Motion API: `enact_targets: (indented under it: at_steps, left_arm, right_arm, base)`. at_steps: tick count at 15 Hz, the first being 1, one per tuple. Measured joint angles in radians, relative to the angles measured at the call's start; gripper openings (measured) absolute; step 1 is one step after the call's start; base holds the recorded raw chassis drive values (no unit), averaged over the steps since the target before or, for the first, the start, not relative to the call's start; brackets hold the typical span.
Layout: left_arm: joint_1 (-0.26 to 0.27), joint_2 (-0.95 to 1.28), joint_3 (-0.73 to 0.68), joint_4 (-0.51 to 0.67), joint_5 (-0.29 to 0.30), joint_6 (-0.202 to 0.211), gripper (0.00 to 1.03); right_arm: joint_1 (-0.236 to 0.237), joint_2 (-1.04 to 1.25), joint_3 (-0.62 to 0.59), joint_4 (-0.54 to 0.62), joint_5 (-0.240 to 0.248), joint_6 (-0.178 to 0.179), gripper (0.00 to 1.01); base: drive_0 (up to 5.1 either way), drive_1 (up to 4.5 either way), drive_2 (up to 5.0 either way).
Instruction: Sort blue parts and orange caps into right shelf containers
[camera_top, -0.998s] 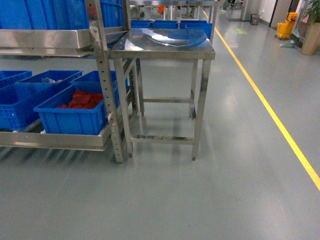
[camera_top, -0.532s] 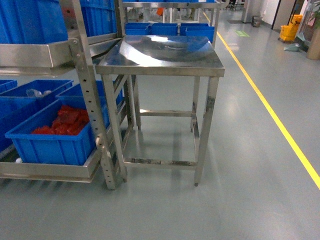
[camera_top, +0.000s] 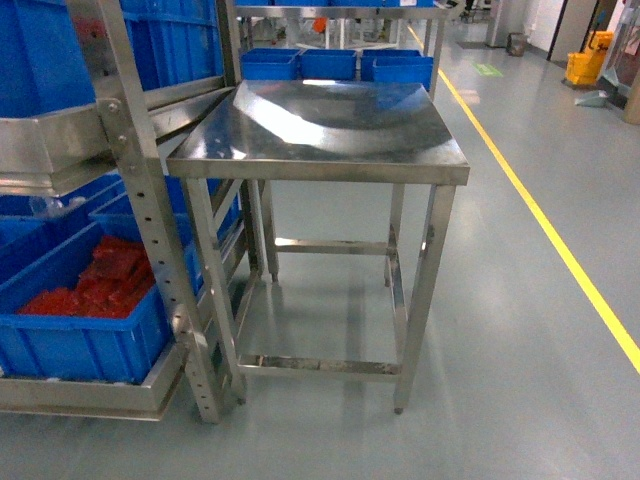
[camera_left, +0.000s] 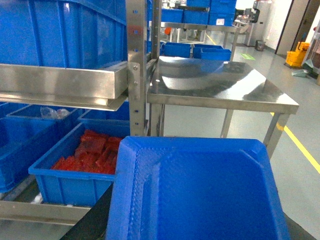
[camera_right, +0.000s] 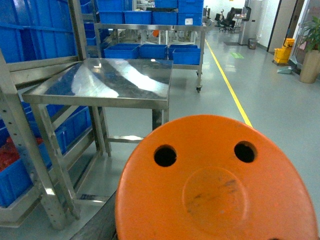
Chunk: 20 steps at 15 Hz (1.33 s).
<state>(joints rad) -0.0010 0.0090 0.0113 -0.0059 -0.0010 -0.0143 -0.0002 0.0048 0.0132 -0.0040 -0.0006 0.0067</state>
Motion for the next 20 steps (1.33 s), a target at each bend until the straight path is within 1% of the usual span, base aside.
enact_targets:
  at_steps: [6, 9, 20]
  left_arm:
    - [0.0, 0.0, 0.0, -0.004, 0.0, 0.0, 0.41]
    - [0.0, 0.0, 0.0, 0.001, 0.0, 0.0, 0.41]
    - [0.0, 0.0, 0.0, -0.002, 0.0, 0.0, 0.41]
  right_arm:
    - [0.0, 0.0, 0.0, -0.003, 0.0, 0.0, 0.44]
    - [0.0, 0.0, 0.0, 0.003, 0.0, 0.0, 0.44]
    - [0.0, 0.0, 0.0, -0.004, 0.002, 0.0, 0.44]
  base:
    - [-0.1, 4.21, -4.3]
    - [0.0, 0.0, 0.0]
    - [-4.9, 2.51, 2.5]
